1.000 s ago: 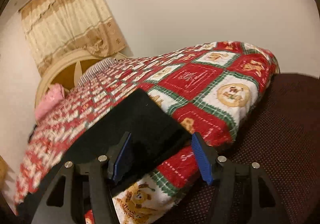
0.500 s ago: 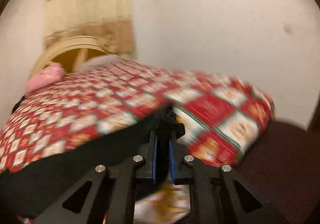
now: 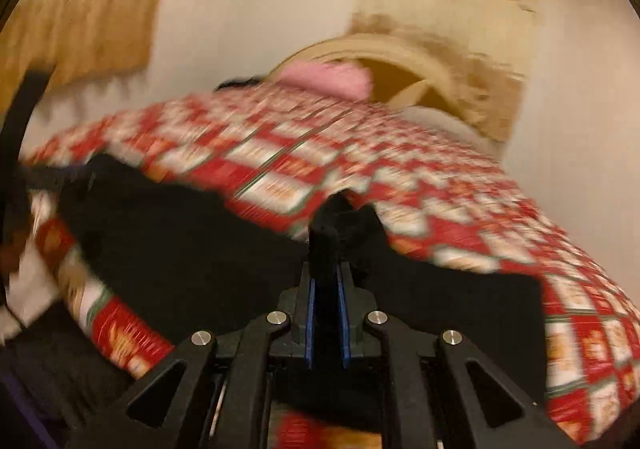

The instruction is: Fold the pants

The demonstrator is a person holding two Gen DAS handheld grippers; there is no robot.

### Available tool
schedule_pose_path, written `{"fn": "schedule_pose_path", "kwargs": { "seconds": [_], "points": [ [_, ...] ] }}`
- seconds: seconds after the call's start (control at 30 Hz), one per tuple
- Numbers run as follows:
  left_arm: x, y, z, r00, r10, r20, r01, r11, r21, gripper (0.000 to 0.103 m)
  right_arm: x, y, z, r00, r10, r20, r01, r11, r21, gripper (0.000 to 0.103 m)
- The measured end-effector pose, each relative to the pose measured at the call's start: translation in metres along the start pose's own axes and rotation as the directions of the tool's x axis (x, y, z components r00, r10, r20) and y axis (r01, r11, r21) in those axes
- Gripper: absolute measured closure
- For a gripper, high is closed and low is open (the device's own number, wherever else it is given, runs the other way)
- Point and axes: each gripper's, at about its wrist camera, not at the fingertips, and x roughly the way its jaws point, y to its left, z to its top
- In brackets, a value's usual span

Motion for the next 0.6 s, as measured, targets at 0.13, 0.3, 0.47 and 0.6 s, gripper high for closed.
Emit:
{"fn": "schedule_pose_path", "kwargs": {
  "seconds": [0.13, 0.3, 0.47, 0.6],
  "points": [
    [0.006, 0.007, -0.001, 1.000, 0.002, -0.012, -0.003, 1.000, -0.015, 0.017, 0.021, 0.034, -0.026, 0.998, -0.003, -0.059, -0.005, 0.992, -0.129, 0.093],
    [0.013, 0.007, -0.004, 0.999, -0.004, -0.035, 0.003, 1.000, -0.012, 0.017, 0.017, 0.047, -0.036, 0.998, -0.023, -0.062, 0.005, 0.962, -0.273, 0.071],
    [0.014, 0.001, -0.005, 0.999, -0.008, -0.032, 0.009, 1.000, 0.015, 0.017, -0.005, 0.018, -0.026, 0.941, 0.291, -0.171, -0.316, 0.938, -0.141, 0.071],
    [0.015, -0.004, -0.005, 0.999, -0.013, -0.036, 0.014, 0.999, 0.029, 0.017, -0.007, -0.033, -0.002, 0.911, 0.408, -0.061, -0.397, 0.907, 0.143, 0.071]
  ]
}}
